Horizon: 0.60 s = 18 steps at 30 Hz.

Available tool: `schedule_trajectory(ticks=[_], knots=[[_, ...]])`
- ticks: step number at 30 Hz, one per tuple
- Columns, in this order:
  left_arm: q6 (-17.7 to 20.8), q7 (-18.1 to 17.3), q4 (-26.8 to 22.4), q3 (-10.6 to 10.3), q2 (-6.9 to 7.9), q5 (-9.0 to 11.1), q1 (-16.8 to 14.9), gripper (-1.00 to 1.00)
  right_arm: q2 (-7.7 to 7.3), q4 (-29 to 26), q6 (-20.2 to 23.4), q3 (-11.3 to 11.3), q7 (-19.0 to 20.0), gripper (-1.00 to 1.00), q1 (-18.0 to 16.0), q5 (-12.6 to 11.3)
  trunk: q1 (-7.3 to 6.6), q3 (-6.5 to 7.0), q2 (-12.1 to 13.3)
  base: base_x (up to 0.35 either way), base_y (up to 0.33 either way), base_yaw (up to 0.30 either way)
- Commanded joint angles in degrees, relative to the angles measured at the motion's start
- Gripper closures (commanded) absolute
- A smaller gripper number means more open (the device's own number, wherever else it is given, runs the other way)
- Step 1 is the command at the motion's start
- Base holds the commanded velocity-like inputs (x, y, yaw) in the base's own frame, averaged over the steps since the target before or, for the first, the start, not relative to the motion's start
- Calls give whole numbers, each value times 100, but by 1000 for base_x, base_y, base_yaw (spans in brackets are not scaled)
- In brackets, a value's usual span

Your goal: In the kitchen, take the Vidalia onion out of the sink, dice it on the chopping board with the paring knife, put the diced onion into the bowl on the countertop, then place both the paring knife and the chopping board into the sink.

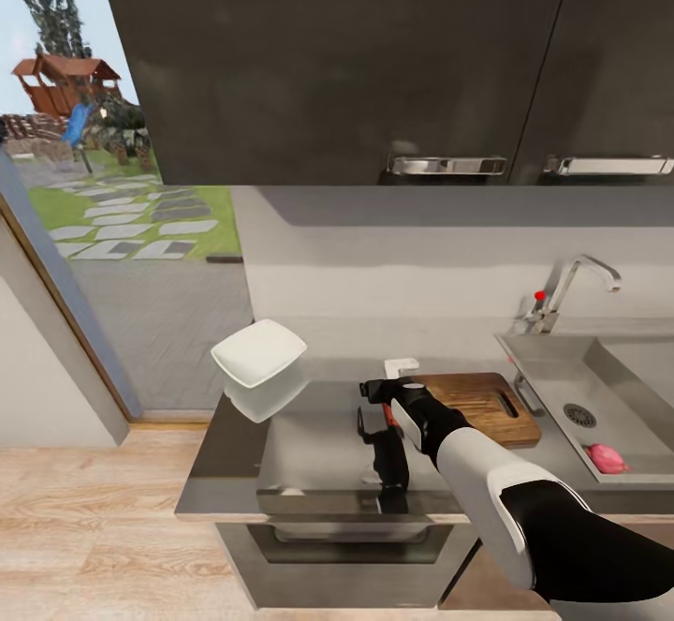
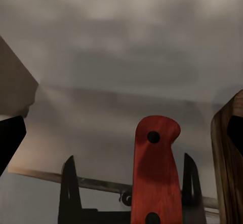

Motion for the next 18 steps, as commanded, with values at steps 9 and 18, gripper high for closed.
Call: schedule_trajectory(ticks=[9, 18], knots=[[-15, 1, -1, -1, 0, 3, -2, -100, 0, -9, 35, 40, -29, -100, -4, -24, 3, -49, -12, 0, 0, 0], [-15, 1, -1, -4, 0, 3, -2, -100, 0, -9, 35, 40, -29, -100, -4, -24, 3, -85, -12, 0, 0, 0]])
